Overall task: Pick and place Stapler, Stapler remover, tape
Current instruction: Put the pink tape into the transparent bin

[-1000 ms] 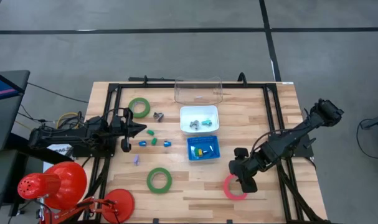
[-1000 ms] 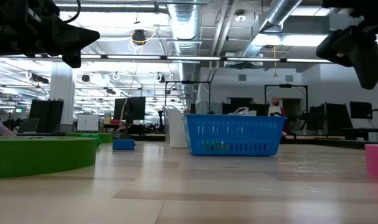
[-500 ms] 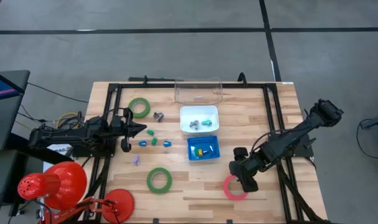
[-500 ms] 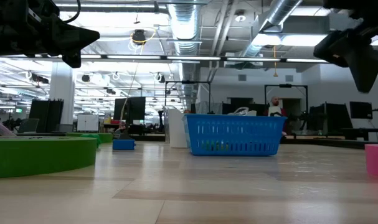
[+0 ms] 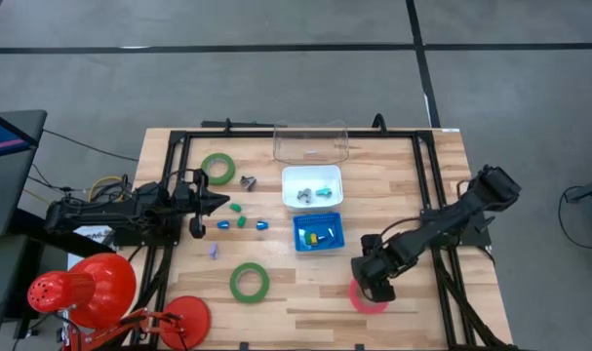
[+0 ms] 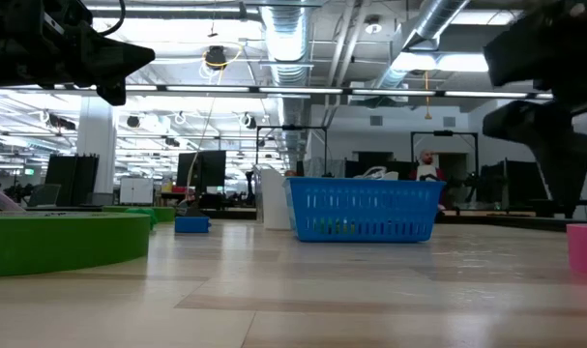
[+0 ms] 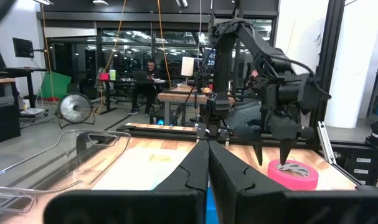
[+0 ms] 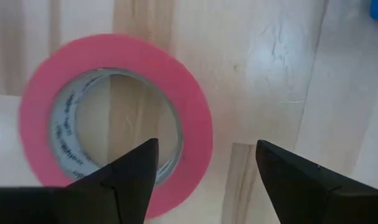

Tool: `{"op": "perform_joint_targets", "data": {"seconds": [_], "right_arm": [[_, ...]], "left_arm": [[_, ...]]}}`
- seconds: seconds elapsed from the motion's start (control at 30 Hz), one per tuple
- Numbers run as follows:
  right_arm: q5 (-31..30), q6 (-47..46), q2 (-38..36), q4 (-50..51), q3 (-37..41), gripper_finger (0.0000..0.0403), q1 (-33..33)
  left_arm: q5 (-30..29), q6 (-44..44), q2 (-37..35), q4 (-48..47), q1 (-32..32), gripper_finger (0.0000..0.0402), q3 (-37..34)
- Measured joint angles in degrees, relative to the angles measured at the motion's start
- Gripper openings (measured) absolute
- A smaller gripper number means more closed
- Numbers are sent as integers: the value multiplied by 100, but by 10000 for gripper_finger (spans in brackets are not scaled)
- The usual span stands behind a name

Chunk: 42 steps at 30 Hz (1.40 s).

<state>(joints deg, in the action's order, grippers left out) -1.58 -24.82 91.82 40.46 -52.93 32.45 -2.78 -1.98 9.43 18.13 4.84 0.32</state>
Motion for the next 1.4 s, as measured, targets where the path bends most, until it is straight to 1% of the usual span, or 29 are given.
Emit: {"op": "perform_joint_targets", "data": {"seconds": [0.1,0.3,0.5,0.57,0.67,0.93,1.07,1.2,1.4], "right_arm": [[1,143,168,-221,0,261,0],[1,143,391,-451,0,261,0],[6,141,412,-485,0,259,2],[15,139,412,-488,0,253,2],[23,138,412,-488,0,230,4],[25,134,412,-488,0,135,4],[30,133,412,-487,0,98,4],[30,129,412,-488,-4,81,4],[134,128,412,-488,-4,81,0]], "left_arm": [[2,-1,0,0,-1,3,0],[2,-2,0,0,0,3,0],[2,0,0,0,1,3,0],[2,0,0,0,1,3,0],[2,-1,0,0,-1,3,0],[2,-2,0,0,0,3,1],[2,-2,0,1,-1,3,0],[2,0,0,0,1,3,0],[2,0,0,0,1,3,0]]}}
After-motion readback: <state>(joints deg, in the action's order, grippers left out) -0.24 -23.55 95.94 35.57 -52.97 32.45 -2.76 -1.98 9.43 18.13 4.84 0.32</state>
